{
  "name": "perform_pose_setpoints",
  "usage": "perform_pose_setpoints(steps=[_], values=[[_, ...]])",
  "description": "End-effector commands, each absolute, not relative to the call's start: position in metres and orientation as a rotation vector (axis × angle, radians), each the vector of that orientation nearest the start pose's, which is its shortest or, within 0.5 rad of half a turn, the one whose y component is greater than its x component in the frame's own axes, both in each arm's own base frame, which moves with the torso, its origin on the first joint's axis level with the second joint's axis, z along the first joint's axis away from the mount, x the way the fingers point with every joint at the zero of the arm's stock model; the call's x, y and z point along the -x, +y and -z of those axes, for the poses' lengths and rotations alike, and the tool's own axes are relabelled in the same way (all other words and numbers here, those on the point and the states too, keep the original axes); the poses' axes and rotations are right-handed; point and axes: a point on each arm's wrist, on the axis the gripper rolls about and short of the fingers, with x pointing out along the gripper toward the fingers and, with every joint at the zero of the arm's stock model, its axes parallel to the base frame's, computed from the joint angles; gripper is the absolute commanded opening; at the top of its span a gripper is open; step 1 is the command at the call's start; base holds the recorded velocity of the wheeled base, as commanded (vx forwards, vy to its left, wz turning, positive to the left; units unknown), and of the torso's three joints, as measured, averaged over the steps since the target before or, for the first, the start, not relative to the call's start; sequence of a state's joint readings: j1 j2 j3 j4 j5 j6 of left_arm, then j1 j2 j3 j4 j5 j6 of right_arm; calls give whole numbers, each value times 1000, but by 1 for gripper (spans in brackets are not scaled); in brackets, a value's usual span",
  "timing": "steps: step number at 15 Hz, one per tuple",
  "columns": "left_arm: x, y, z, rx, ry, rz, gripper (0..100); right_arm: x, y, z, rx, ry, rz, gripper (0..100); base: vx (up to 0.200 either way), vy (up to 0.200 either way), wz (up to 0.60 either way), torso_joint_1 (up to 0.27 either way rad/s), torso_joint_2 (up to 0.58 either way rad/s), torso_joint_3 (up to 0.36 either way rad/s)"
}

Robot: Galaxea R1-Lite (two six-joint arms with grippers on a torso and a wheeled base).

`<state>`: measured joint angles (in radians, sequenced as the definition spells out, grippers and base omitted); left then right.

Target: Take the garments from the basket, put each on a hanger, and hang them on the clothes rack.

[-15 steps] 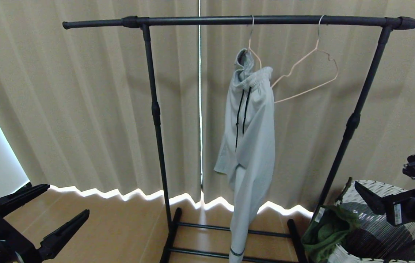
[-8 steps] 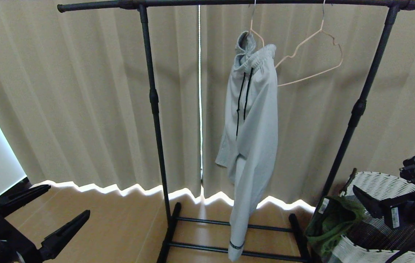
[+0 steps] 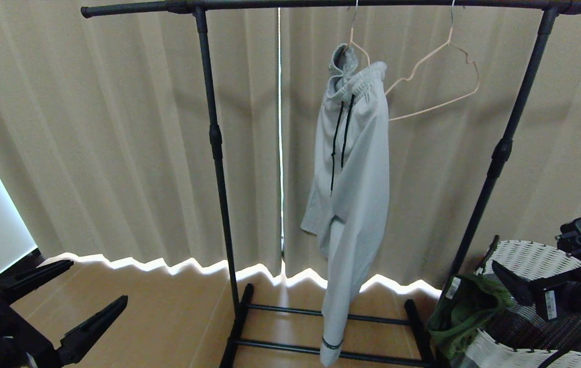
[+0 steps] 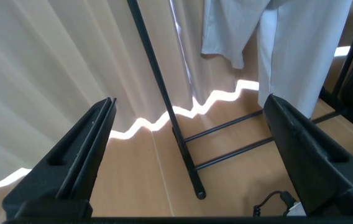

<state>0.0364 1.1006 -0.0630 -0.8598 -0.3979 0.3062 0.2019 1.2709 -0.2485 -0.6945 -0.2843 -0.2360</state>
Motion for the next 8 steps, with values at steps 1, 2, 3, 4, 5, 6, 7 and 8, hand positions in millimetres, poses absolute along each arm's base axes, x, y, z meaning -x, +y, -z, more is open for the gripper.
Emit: perform_pose_setpoints(steps=[1, 2, 3, 4, 5, 6, 7, 8], values=[[-118, -4, -137, -262, 120, 385, 100, -161, 27, -144, 313, 329, 42, 100, 0, 0, 0, 0, 0, 0], [-118, -4, -137, -262, 120, 385, 100, -161, 27, -144, 313, 329, 42, 100, 0, 0, 0, 0, 0, 0], [-118, -4, -137, -264, 120, 383, 100, -161, 27, -143, 314, 330, 42, 100, 0, 0, 0, 0, 0, 0], [-118, -4, -137, -264, 120, 383, 100, -161, 27, -143, 314, 330, 42, 100, 0, 0, 0, 0, 0, 0], [-118, -4, -138, -263, 117, 384, 100, -161, 27, -144, 313, 329, 42, 100, 0, 0, 0, 0, 0, 0], [-118, -4, -138, -262, 116, 382, 100, -162, 27, -144, 313, 327, 43, 100, 0, 0, 0, 0, 0, 0], [-118, -4, -139, -263, 113, 382, 100, -162, 27, -144, 313, 329, 42, 100, 0, 0, 0, 0, 0, 0], [-118, -4, -139, -264, 111, 382, 100, -162, 27, -144, 316, 330, 44, 100, 0, 0, 0, 0, 0, 0]])
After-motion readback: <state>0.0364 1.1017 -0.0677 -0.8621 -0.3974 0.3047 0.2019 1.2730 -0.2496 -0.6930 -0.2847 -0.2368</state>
